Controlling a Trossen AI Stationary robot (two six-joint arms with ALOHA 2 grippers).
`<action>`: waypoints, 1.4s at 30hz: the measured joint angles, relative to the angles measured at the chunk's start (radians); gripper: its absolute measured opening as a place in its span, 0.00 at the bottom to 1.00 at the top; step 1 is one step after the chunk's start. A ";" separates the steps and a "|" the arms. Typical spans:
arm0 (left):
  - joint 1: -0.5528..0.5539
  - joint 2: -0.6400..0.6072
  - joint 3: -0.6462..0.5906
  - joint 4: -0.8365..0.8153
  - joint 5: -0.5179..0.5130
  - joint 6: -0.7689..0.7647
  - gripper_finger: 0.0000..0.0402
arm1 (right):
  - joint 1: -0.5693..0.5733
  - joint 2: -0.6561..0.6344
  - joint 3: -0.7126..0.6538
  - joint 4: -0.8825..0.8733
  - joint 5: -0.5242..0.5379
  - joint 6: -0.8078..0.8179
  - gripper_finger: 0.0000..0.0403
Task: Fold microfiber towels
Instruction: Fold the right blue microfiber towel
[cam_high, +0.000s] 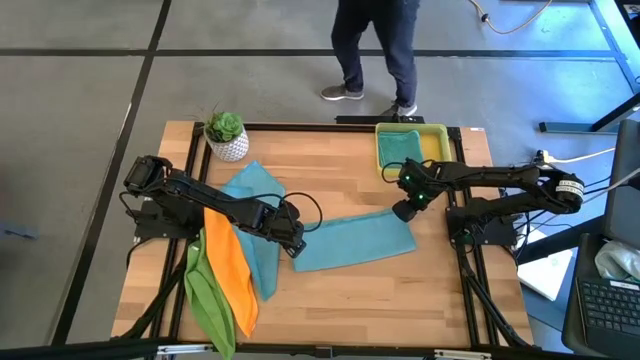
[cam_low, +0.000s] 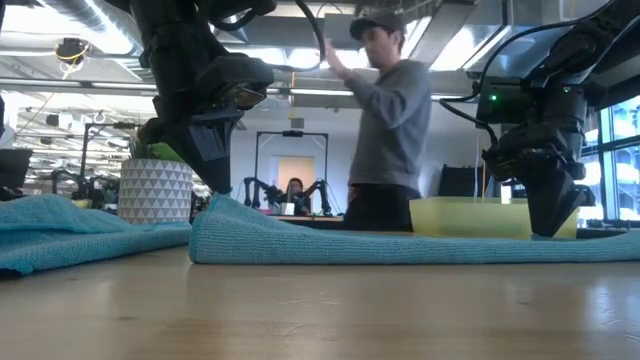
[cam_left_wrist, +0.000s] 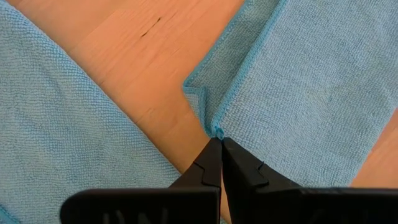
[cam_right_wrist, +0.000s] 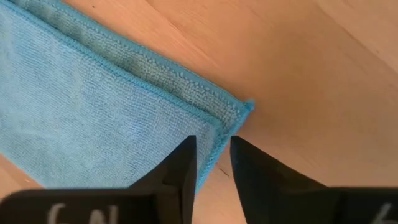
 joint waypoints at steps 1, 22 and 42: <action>0.000 0.000 0.000 0.000 0.000 0.000 0.00 | 0.000 0.000 0.000 -0.002 0.000 0.000 0.22; 0.007 0.000 0.000 -0.044 0.005 0.027 0.00 | 0.000 -0.058 0.045 -0.043 -0.044 -0.038 0.00; -0.001 -0.043 0.002 -0.130 -0.049 0.004 0.00 | 0.000 -0.072 0.055 -0.151 0.067 -0.087 0.00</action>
